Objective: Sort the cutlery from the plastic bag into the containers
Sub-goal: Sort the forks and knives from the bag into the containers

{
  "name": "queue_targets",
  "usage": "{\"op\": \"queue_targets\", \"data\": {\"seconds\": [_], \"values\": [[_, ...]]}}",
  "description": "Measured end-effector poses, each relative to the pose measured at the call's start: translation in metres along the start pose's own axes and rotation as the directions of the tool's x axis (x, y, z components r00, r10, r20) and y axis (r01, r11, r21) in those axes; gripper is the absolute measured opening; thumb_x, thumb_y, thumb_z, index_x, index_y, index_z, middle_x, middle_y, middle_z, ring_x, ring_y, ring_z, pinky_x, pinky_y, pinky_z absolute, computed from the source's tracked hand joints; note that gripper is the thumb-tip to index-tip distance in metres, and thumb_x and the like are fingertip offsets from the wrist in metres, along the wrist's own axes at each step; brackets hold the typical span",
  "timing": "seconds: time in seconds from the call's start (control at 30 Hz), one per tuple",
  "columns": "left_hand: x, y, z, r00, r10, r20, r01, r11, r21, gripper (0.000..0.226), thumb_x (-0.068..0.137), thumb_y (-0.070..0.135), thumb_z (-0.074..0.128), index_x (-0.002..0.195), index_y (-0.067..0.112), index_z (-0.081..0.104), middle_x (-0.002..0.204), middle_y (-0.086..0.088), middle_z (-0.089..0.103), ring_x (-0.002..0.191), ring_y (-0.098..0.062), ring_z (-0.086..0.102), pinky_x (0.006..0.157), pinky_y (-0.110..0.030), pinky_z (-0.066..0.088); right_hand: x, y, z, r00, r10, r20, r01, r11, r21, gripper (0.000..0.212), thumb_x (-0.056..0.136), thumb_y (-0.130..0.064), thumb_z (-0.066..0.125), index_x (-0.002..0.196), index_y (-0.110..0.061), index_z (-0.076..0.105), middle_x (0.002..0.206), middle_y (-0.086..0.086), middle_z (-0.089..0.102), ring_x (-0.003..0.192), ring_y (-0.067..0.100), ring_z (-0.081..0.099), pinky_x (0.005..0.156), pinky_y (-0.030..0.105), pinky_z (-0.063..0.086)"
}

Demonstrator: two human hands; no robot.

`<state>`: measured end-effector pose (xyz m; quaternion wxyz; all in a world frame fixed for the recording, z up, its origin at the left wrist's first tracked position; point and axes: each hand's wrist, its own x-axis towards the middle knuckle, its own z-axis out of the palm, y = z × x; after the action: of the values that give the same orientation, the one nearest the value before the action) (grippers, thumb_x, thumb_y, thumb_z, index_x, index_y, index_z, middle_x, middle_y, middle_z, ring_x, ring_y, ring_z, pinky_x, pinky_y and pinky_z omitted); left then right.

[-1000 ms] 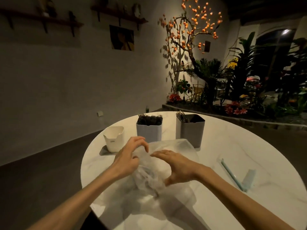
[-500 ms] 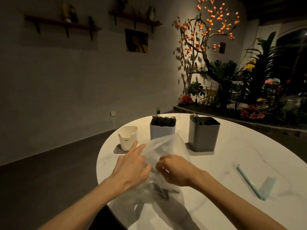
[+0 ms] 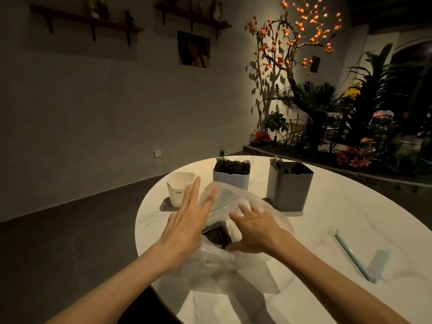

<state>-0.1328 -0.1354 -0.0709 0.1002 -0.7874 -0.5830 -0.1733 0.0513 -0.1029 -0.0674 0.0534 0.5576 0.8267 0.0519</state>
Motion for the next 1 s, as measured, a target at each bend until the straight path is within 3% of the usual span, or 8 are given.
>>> {"op": "queue_targets", "data": {"seconds": [0.1,0.17,0.3,0.43,0.5,0.73,0.87,1.0], "values": [[0.000,-0.003,-0.003,0.993,0.085,-0.076,-0.097,0.981,-0.167,0.079,0.075,-0.014,0.067,0.133,0.041,0.060,0.168,-0.006,0.007,0.144,-0.039,0.033,0.091,-0.038,0.054,0.006,-0.009,-0.004,0.983,-0.026,-0.183,0.065,0.975,0.212,0.029,0.099,-0.035,0.057,0.122,-0.018,0.064,0.123,0.007,0.064,0.111,0.024,0.056,0.095,0.036,0.047],[0.001,-0.006,-0.003,0.993,0.089,-0.080,-0.101,0.983,-0.156,0.041,0.081,-0.005,0.068,0.102,0.029,0.076,0.157,-0.001,0.034,0.147,-0.031,0.031,0.094,-0.039,0.052,0.014,-0.013,-0.005,0.995,-0.073,-0.073,0.093,0.942,0.323,0.025,0.099,-0.026,0.057,0.116,-0.013,0.071,0.115,0.008,0.068,0.105,0.024,0.058,0.090,0.035,0.052],[0.007,-0.011,0.005,0.997,-0.020,0.080,0.012,0.995,0.100,0.034,0.089,0.013,0.055,0.123,0.011,0.060,0.161,-0.009,0.023,0.150,-0.029,0.021,0.086,-0.038,0.054,0.037,-0.021,0.002,0.990,-0.057,0.130,0.003,0.925,0.380,0.031,0.097,-0.025,0.059,0.117,-0.004,0.067,0.105,0.009,0.059,0.101,0.023,0.055,0.079,0.028,0.044],[0.010,-0.008,0.012,0.994,-0.110,-0.022,0.112,0.978,0.177,0.056,0.092,0.024,0.053,0.144,0.004,0.043,0.168,-0.010,-0.016,0.155,-0.032,0.010,0.077,-0.032,0.053,0.065,-0.041,0.020,0.986,0.044,0.161,-0.106,0.910,0.401,0.033,0.095,-0.033,0.059,0.109,-0.005,0.068,0.108,0.012,0.068,0.102,0.027,0.063,0.087,0.034,0.051],[0.012,-0.008,0.014,0.992,-0.114,-0.049,0.118,0.988,0.101,0.079,0.092,0.022,0.057,0.157,0.006,0.015,0.166,-0.007,-0.023,0.154,-0.032,0.013,0.082,-0.032,0.055,0.077,-0.049,0.028,0.985,0.105,0.140,-0.156,0.887,0.434,0.030,0.091,-0.036,0.062,0.097,-0.008,0.068,0.101,0.011,0.068,0.097,0.026,0.062,0.089,0.036,0.051],[0.016,-0.016,0.021,0.993,-0.091,0.078,0.099,0.990,-0.100,0.124,0.082,0.003,0.067,0.148,0.019,-0.037,0.165,-0.006,-0.024,0.103,-0.025,0.063,0.071,-0.026,0.052,0.103,-0.060,0.031,0.957,0.204,0.204,-0.272,0.878,0.394,0.033,0.084,-0.045,0.064,0.070,-0.018,0.052,0.086,0.006,0.060,0.091,0.023,0.061,0.081,0.032,0.045],[0.017,-0.021,0.016,0.984,-0.059,0.168,0.097,0.968,-0.230,0.122,0.083,-0.001,0.066,0.151,0.020,-0.033,0.163,0.002,-0.030,0.117,-0.021,0.057,0.083,-0.025,0.055,0.108,-0.058,0.029,0.944,0.180,0.276,-0.292,0.844,0.450,0.035,0.080,-0.047,0.072,0.091,-0.015,0.060,0.094,0.006,0.061,0.092,0.022,0.058,0.083,0.031,0.046],[0.019,-0.014,0.007,0.974,-0.031,0.226,0.105,0.941,-0.322,0.113,0.085,-0.005,0.060,0.156,0.022,-0.024,0.160,0.017,-0.028,0.122,-0.019,0.050,0.083,-0.019,0.048,0.107,-0.058,0.045,0.964,0.190,0.188,-0.262,0.807,0.530,0.020,0.081,-0.034,0.069,0.079,-0.017,0.058,0.082,0.001,0.059,0.088,0.021,0.058,0.076,0.030,0.044]]}}
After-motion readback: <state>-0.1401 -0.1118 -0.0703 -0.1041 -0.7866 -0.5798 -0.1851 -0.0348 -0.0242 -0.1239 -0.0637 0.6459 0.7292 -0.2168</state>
